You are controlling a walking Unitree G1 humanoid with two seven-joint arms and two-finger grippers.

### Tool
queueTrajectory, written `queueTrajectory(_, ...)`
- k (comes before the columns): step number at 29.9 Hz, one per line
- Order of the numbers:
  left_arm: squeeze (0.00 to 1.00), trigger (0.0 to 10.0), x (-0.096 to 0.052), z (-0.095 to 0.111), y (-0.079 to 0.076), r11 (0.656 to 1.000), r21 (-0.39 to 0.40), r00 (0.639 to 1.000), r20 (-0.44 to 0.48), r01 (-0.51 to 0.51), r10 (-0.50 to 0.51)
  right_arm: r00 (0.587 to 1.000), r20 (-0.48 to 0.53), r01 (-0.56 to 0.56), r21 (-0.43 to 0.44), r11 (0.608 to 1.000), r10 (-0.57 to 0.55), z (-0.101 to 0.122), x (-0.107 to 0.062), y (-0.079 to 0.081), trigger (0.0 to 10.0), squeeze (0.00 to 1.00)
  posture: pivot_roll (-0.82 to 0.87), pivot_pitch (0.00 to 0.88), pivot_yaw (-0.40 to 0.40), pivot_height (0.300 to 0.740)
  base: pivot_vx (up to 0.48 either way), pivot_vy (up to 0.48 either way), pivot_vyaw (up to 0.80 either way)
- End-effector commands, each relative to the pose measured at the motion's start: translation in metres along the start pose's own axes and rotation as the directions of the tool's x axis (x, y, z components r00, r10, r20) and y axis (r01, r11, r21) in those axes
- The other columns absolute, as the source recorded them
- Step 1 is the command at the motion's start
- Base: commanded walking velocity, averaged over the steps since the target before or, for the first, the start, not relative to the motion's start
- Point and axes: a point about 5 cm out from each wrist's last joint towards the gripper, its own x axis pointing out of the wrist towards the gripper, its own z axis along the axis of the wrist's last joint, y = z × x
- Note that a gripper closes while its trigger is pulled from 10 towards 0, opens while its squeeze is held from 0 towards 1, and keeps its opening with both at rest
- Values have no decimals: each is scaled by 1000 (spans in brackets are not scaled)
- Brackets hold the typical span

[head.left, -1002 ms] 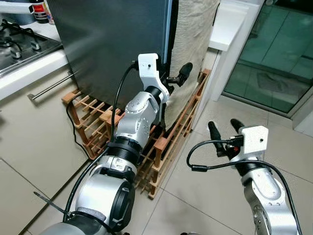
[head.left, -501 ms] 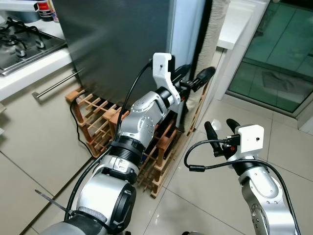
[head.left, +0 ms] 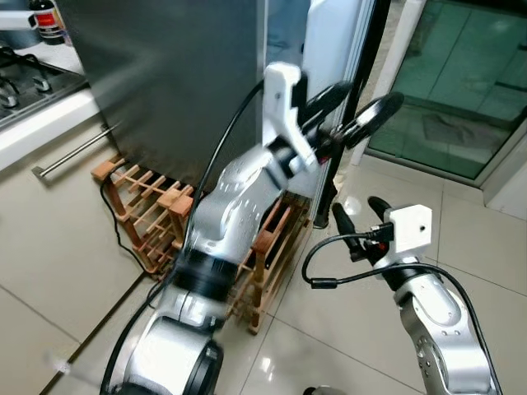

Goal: Restocking fridge

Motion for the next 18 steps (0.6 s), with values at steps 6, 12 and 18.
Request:
queueTrajectory(6,0,10000,-38,35,19,977,76,979,68,-197,192,995,15,-97,41,994,96,4,27,11,10000,0,-100,0,-11,740,0,0,0)
queueTrajectory(12,0,10000,-53,37,38,910,152,922,100,-385,373,996,22,-88,5,996,88,8,44,5,10000,0,-79,0,-19,740,0,0,0)
queueTrajectory(18,0,10000,-99,27,87,567,322,628,128,-758,768,995,39,-96,-29,995,97,17,76,-8,10000,0,-77,0,-20,740,0,0,0)
